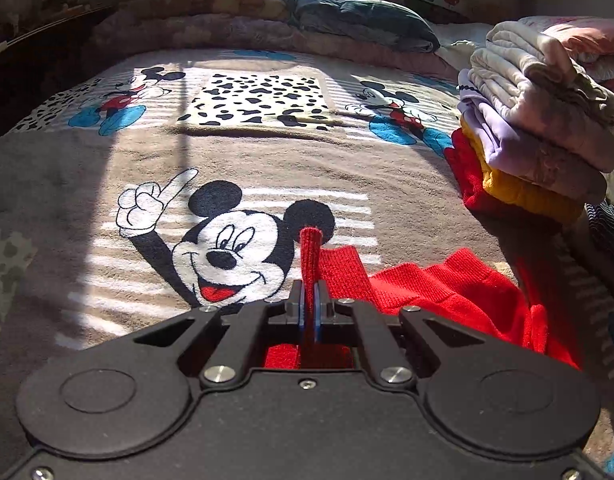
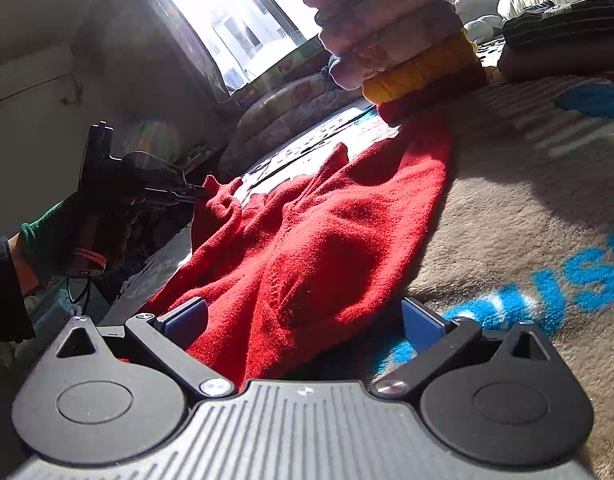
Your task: Fold clothes
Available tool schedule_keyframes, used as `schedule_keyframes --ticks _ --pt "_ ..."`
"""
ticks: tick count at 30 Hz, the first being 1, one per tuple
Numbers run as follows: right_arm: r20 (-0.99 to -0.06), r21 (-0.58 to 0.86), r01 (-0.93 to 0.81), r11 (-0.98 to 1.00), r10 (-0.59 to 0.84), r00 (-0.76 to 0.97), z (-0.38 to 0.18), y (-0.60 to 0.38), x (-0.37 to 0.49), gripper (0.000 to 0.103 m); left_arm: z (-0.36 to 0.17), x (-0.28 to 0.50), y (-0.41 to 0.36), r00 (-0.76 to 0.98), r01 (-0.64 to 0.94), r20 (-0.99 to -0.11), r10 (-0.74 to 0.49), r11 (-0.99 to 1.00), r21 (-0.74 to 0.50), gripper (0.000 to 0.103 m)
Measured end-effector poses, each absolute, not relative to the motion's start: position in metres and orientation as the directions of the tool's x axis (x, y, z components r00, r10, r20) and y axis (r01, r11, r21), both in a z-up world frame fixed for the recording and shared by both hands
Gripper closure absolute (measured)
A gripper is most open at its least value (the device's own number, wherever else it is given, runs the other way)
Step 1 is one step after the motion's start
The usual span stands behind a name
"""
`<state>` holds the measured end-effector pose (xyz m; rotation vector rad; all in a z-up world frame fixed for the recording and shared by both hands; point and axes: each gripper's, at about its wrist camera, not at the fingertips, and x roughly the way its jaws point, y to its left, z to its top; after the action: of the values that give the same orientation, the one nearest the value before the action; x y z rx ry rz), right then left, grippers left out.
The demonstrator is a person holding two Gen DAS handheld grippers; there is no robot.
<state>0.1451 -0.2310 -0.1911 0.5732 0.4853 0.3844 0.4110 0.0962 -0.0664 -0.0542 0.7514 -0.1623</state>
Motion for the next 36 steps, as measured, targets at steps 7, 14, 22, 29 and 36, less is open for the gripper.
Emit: schedule_keyframes --ticks 7,14,22,29,36 --pt "-0.311 0.608 -0.215 0.764 0.479 0.821 -0.191 -0.234 0.143 0.003 -0.034 0.377 0.148 0.778 0.032 -0.622 -0.088 0.994 -0.101 0.101" --pt "-0.304 0.613 -0.219 0.759 0.482 0.822 -0.192 -0.235 0.143 0.002 -0.019 0.345 0.204 0.799 -0.071 -0.601 0.01 0.994 -0.078 0.101" --pt "-0.3 0.615 -0.221 0.757 0.483 0.822 -0.192 -0.234 0.143 0.002 -0.032 0.314 0.257 0.786 -0.187 -0.608 0.109 0.98 -0.066 0.101" --pt "-0.292 0.619 -0.226 0.752 0.488 0.822 -0.192 -0.235 0.142 0.002 -0.054 0.297 0.295 0.757 -0.268 -0.628 0.179 0.962 -0.048 0.101" --pt "-0.287 0.621 -0.231 0.749 0.491 0.822 -0.192 -0.235 0.142 0.001 -0.082 0.29 0.312 0.727 -0.307 -0.655 0.207 0.951 -0.039 0.101"
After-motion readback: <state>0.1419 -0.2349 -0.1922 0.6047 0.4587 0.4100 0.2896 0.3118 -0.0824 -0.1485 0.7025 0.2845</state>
